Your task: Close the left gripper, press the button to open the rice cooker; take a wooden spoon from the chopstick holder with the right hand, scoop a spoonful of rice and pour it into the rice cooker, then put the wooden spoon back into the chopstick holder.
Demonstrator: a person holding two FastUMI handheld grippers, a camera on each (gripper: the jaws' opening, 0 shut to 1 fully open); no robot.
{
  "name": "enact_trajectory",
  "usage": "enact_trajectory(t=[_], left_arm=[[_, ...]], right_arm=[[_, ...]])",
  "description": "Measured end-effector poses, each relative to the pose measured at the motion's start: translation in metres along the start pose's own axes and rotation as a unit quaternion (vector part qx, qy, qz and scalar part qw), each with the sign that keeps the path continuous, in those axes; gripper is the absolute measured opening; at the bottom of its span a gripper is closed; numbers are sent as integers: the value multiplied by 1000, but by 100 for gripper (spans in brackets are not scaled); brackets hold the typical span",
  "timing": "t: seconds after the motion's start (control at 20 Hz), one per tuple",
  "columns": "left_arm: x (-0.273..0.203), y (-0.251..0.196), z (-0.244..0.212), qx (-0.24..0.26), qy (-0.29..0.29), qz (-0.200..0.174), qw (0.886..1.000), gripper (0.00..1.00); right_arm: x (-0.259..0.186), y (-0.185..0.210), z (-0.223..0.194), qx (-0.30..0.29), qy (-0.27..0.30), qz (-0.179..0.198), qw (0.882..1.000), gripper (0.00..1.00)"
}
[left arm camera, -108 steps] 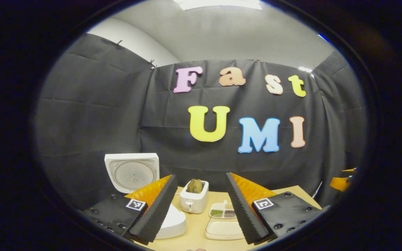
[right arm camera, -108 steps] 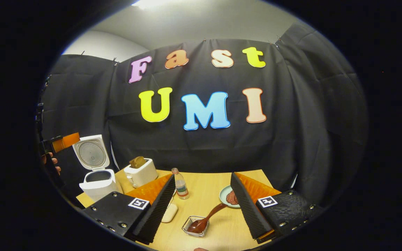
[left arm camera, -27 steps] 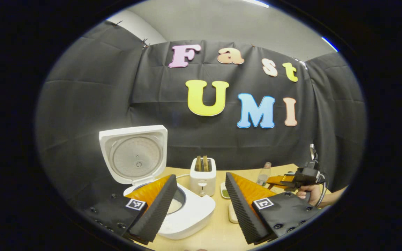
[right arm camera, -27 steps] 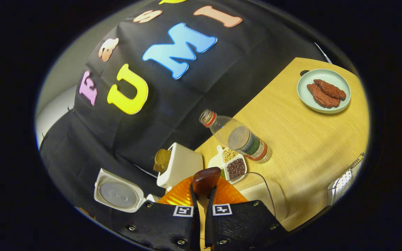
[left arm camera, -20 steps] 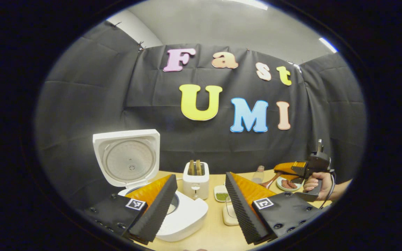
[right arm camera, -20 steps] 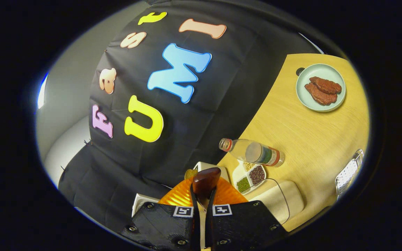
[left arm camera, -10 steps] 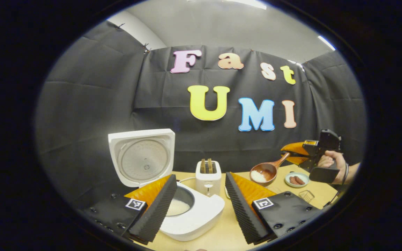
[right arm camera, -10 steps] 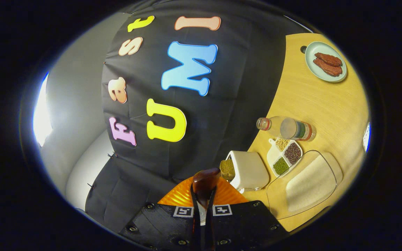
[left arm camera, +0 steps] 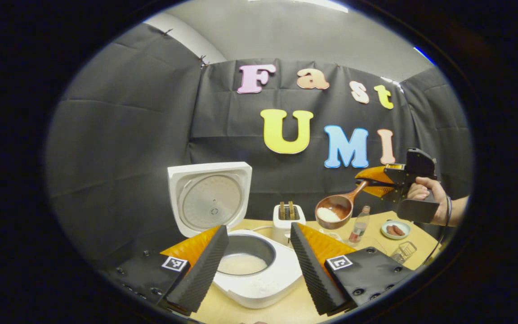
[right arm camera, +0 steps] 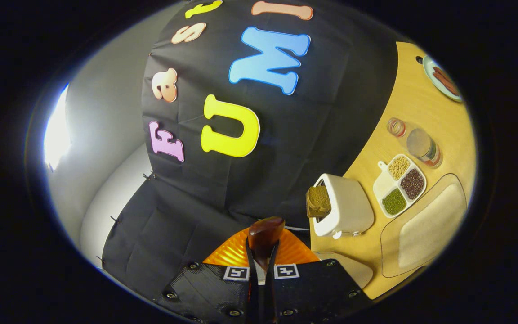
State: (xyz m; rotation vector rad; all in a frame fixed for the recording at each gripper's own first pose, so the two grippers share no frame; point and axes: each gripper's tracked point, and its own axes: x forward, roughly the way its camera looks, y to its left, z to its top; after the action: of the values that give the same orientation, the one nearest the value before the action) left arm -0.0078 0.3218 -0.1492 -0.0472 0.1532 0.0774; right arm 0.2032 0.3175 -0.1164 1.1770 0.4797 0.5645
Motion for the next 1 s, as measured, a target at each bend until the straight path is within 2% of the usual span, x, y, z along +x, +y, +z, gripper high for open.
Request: enact_trajectory(t=[0.1, 0.2, 0.25, 0.3, 0.45, 0.5, 0.55, 0.65, 0.7, 0.75, 0.85, 0.95, 1.0], left_arm=[[1, 6, -5, 0, -1, -2, 1000, 100], [0, 19, -11, -5, 3, 8, 1000, 100], [-2, 25, -12, -8, 3, 12, 1000, 96], [-5, 30, -13, -11, 3, 17, 1000, 100], [-8, 41, -27, -9, 11, 31, 999, 100], [-10, 44, -30, -6, 14, 35, 999, 96], [-11, 46, -34, -3, 16, 37, 999, 100], [-13, 47, -41, -3, 22, 38, 999, 100], [-12, 48, -41, -4, 24, 37, 999, 96], [-11, 48, -44, -4, 25, 36, 999, 100], [-13, 48, -43, -3, 24, 34, 999, 96], [-15, 48, -42, -4, 23, 36, 999, 96], [-15, 49, -42, -5, 23, 39, 999, 100]], right_arm=[[18, 4, -13, -3, 14, 1, 1000, 5], [36, 6, -26, -10, 28, 1, 1000, 5], [46, 7, -32, -17, 36, 0, 999, 5], [55, 8, -40, -26, 43, -1, 999, 5], [83, 11, -61, -63, 66, -3, 996, 6], [90, 11, -70, -71, 75, -2, 995, 5], [98, 11, -77, -81, 82, 0, 993, 5], [116, 12, -93, -104, 94, 1, 990, 5], [122, 14, -101, -117, 99, 1, 988, 5], [128, 15, -109, -132, 104, 1, 986, 5], [136, 18, -124, -174, 115, 3, 978, 5], [146, 19, -141, -234, 126, 4, 964, 6], [152, 21, -151, -269, 132, 6, 954, 6]])
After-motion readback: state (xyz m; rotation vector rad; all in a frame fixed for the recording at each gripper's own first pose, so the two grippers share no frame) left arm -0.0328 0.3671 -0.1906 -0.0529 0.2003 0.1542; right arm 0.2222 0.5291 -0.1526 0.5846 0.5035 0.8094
